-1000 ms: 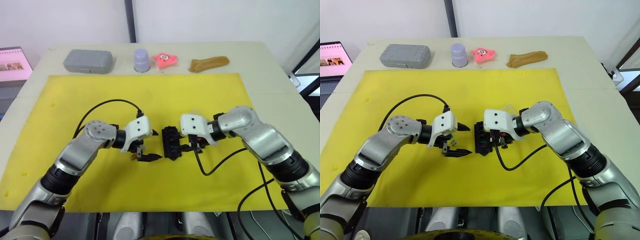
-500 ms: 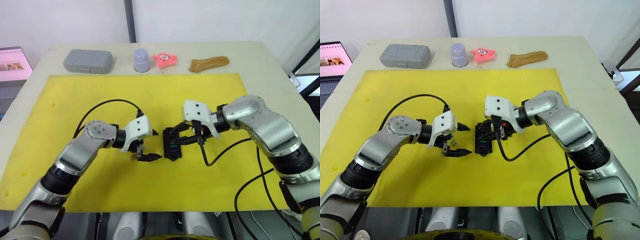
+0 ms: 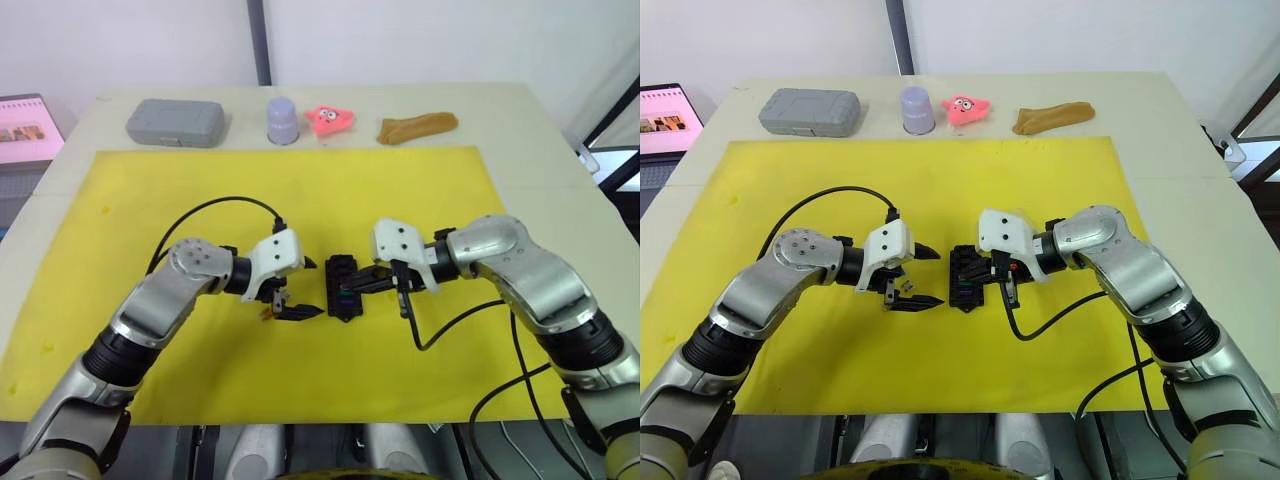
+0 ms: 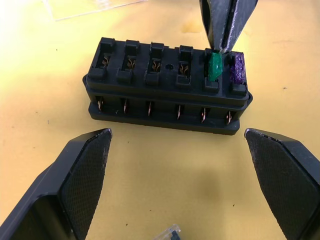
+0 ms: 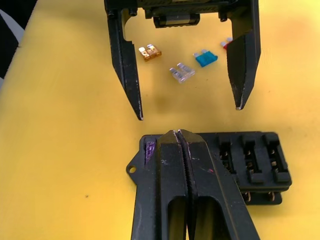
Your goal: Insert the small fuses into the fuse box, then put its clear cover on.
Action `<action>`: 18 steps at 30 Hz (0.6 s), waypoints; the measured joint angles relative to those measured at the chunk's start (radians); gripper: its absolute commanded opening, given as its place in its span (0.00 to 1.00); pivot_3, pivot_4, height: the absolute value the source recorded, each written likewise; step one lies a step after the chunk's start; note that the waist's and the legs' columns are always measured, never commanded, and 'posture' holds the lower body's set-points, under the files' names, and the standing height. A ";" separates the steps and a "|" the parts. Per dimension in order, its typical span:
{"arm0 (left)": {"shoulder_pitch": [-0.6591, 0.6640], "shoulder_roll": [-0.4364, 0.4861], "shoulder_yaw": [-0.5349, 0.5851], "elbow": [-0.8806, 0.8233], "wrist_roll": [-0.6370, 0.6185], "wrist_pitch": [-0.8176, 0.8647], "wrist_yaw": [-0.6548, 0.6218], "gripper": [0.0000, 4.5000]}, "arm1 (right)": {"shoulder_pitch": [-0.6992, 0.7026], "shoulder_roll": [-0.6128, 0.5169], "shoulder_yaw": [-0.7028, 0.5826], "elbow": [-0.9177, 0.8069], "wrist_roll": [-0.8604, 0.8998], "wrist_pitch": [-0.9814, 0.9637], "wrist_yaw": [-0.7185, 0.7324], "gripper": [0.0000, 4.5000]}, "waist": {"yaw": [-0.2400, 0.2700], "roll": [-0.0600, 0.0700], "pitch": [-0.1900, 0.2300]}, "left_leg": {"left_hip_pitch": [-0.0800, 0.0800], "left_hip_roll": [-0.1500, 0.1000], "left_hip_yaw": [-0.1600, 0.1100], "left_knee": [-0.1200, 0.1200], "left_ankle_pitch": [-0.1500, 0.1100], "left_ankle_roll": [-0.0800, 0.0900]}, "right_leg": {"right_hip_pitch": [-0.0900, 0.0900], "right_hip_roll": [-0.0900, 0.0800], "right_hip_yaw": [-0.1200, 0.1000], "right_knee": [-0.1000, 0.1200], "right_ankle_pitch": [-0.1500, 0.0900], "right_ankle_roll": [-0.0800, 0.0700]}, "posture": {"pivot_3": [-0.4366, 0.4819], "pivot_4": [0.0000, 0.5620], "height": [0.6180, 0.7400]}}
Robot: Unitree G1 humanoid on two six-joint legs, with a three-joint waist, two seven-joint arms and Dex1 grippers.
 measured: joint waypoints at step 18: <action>0.000 0.000 0.000 0.001 0.009 -0.002 -0.001 1.00 | 0.044 -0.001 0.033 0.031 -0.077 -0.125 -0.010 0.01 | 0.000 0.000 0.000 | 0.001 0.000 0.000 0.000 0.000 0.000 | 0.001 0.000 0.000 0.000 0.000 0.000 | 0.48 0.27 1.00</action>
